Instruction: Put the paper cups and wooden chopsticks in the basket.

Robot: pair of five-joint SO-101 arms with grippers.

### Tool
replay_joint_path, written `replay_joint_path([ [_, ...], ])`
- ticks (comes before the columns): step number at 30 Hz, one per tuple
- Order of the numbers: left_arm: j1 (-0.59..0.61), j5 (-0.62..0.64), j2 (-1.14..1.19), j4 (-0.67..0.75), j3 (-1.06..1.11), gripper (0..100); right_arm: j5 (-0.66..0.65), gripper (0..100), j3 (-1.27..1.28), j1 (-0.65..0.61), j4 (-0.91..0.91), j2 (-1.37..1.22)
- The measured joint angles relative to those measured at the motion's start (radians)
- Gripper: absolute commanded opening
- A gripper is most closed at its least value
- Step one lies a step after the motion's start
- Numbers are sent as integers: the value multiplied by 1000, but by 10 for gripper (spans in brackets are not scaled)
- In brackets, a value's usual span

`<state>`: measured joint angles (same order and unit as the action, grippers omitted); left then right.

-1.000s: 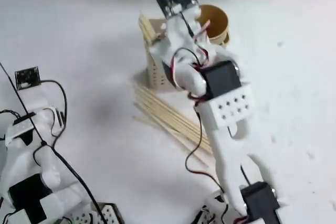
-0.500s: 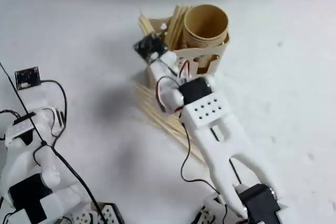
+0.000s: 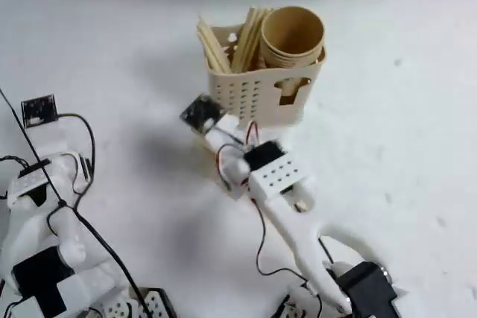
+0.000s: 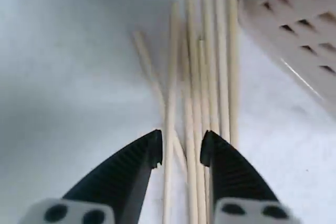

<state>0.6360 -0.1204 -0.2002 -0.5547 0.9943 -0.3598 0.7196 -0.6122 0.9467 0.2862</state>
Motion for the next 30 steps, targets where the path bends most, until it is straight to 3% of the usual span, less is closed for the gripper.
replay_joint_path([
  [9, 0, 0, 0, 0, 0, 157, 0, 148, 44, -9, -72, -11],
  [18, 0, 0, 0, 0, 0, 157, -3, 144, 5, -9, -112, -213],
  [24, 0, 0, 0, 0, 0, 157, -3, 22, 2, -8, -114, -224],
  [30, 0, 0, 0, 0, 0, 157, -3, 16, 2, -8, -112, -224],
])
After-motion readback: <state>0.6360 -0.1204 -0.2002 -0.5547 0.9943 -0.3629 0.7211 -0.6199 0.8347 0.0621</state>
